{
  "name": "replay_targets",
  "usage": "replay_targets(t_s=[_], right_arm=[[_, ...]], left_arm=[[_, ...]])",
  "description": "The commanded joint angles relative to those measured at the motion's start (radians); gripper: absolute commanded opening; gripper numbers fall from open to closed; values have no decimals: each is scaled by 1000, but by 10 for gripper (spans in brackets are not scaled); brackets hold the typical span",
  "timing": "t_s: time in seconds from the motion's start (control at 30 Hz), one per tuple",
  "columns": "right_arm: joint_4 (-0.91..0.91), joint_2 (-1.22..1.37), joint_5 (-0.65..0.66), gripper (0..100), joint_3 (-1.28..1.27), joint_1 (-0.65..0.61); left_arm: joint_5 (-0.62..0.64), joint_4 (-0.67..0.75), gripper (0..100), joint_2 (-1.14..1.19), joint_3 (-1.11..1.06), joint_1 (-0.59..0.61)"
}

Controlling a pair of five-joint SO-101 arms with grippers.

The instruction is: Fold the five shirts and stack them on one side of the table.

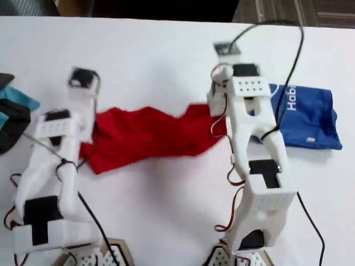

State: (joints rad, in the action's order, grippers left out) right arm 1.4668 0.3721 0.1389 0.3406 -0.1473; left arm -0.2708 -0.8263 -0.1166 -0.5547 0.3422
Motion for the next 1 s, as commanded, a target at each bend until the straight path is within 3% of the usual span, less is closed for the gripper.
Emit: replay_targets(t_s=[0.0, 0.2, 0.4, 0.7, 0.8, 0.97], right_arm=[[44, -62, 17, 20, 167, 15], [68, 25, 23, 20, 258, 15], [82, 97, 23, 20, 345, -5], [97, 134, 23, 20, 382, 5], [97, 131, 23, 20, 384, 8], [97, 127, 23, 20, 384, 10]], left_arm=[[9, -68, 28, -106, 185, 41], [5, -106, 48, -135, 349, -11], [8, 55, 159, -41, 360, -43], [58, 123, 166, 183, 455, -38], [57, 34, 166, 368, 542, -49], [-15, -238, 163, 606, 734, -100]])
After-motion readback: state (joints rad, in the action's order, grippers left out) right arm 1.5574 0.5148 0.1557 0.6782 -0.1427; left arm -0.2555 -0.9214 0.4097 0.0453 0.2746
